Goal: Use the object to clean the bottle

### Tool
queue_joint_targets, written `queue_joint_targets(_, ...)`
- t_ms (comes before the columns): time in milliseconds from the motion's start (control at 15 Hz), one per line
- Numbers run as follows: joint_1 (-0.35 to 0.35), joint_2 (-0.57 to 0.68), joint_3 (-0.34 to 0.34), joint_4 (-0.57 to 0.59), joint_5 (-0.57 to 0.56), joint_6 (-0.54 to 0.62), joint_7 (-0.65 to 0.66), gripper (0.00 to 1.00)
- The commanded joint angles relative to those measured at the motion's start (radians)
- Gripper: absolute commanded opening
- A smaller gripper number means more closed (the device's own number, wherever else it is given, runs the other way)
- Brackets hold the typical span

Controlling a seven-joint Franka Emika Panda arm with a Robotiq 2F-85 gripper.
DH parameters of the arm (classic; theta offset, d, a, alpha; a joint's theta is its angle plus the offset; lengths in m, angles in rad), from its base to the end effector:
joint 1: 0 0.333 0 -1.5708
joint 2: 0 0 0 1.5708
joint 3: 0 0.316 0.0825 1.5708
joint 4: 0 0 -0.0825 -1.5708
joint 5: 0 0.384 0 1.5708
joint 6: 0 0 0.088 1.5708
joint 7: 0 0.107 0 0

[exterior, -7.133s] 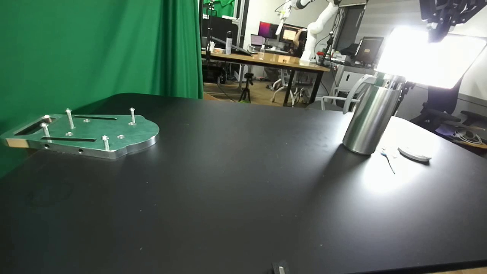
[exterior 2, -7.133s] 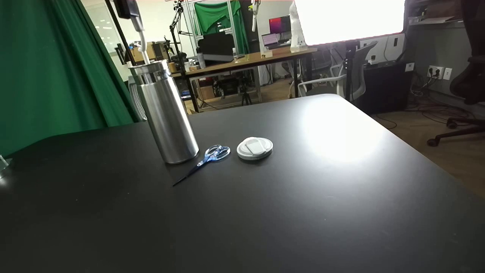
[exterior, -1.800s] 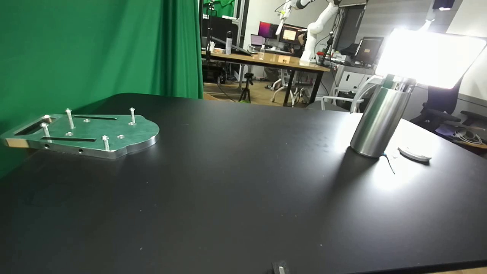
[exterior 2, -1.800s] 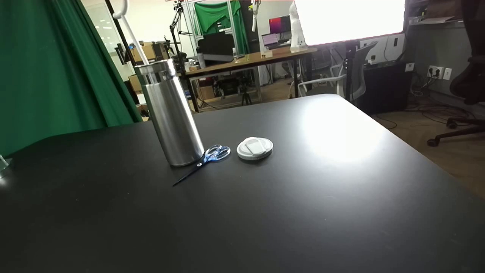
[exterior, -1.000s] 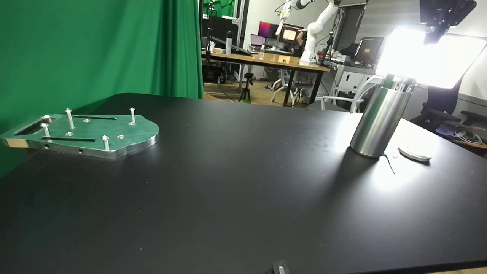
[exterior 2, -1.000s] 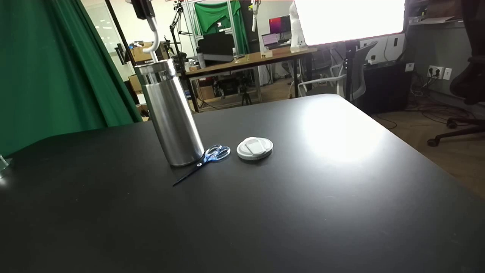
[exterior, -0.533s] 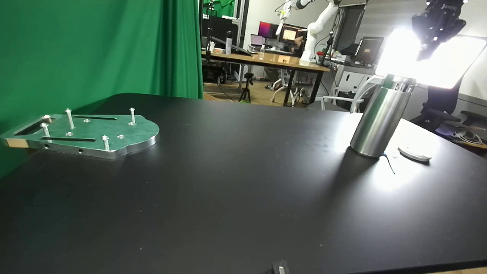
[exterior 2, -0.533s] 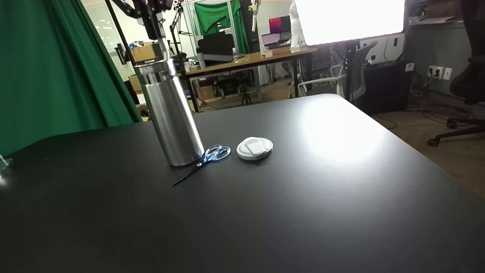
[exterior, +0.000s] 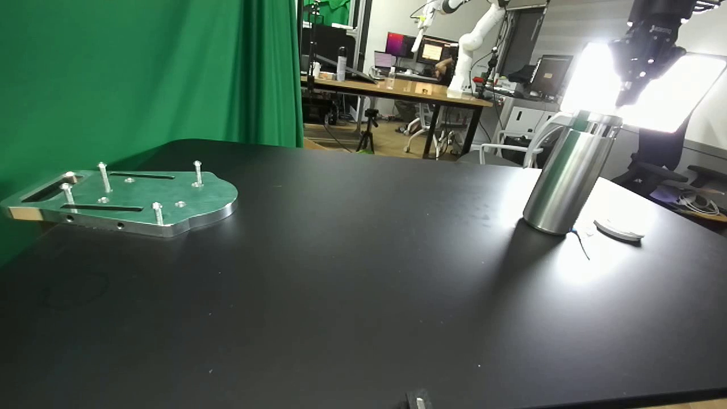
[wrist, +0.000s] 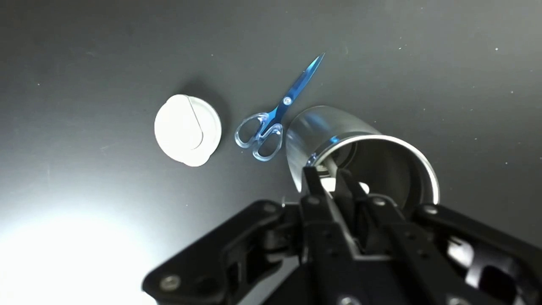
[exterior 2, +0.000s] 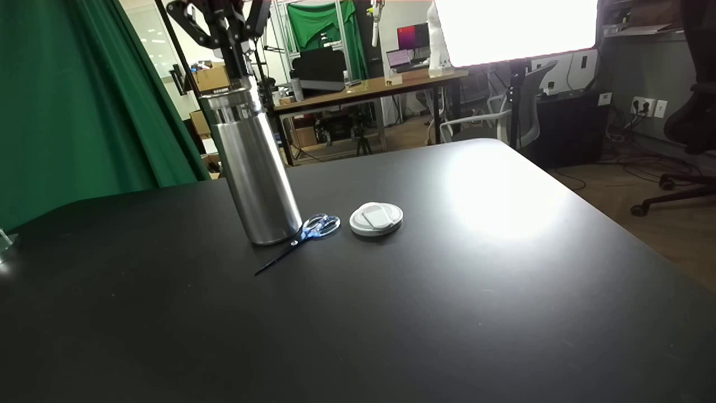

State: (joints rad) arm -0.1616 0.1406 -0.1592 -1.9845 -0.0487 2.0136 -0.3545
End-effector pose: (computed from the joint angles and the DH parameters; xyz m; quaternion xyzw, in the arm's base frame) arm 0.5420 -0.1809 0.3873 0.9976 0.0286 -0.0626 0.0125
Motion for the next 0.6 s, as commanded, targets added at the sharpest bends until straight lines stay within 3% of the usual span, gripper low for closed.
queue_joint_targets(0, -0.006, -0.001, 0.006, 0.004, -0.022, 0.001, 0.013, 0.40)
queue_joint_targets(533, 0.007, -0.120, 0.013, -0.046, -0.055, -0.051, 0.058, 0.93)
